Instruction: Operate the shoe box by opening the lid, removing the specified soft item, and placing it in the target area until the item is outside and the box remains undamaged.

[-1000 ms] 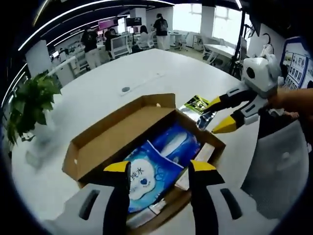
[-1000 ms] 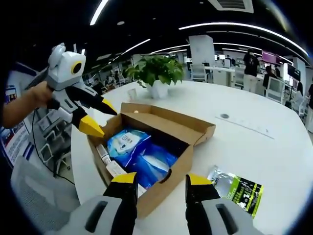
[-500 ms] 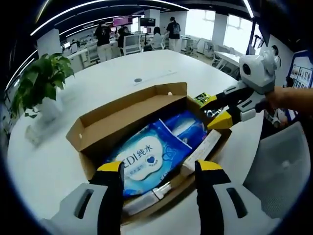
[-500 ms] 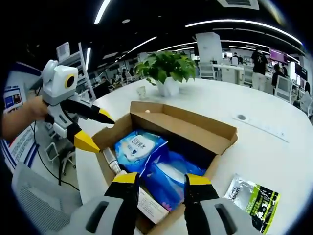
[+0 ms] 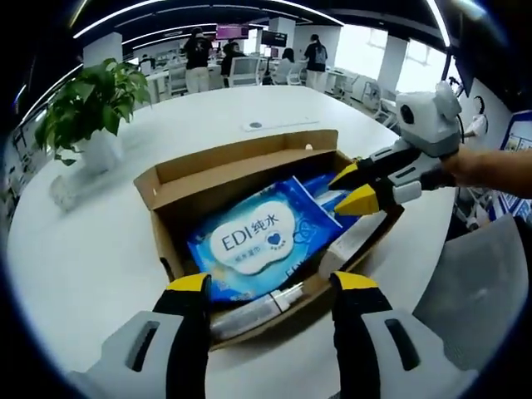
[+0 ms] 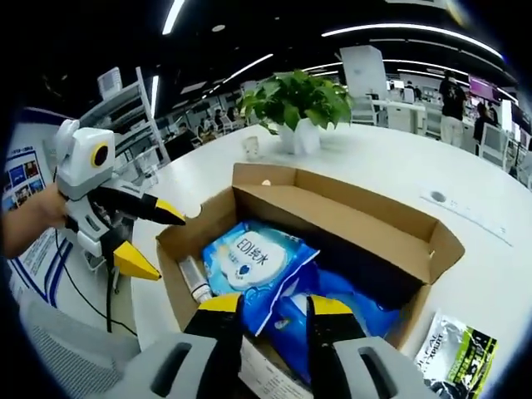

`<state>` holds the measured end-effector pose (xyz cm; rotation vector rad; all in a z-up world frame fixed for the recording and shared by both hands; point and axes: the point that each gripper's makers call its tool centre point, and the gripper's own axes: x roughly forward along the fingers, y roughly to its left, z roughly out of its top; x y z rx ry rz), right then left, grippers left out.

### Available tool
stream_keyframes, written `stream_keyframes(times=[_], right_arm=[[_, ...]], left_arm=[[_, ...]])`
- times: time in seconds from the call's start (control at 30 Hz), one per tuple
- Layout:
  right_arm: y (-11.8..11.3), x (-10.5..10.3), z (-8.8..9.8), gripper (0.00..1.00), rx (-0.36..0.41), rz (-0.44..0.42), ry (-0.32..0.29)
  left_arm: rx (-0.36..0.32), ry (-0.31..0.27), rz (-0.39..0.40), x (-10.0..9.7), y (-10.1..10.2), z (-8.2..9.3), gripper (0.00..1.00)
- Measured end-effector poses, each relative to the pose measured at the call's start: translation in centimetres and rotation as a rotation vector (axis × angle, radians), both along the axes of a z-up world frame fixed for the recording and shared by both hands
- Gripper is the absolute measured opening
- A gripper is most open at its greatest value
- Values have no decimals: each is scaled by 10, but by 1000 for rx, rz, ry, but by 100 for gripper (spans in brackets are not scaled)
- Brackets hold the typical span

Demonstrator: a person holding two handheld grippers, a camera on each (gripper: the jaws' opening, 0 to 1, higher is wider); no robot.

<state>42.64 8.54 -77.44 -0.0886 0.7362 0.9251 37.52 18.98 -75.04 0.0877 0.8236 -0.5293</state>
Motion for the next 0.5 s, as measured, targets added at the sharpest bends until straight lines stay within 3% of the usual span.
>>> stream_keyframes(times=[0.2,0.5], right_arm=[[14,5,-12,21,-21,-3,27],[18,8,-25,10,-58,-24,60]], left_arm=[[-12,-1,25,2,9,-1,57],[-26,-2,47,1,11,-2,53]])
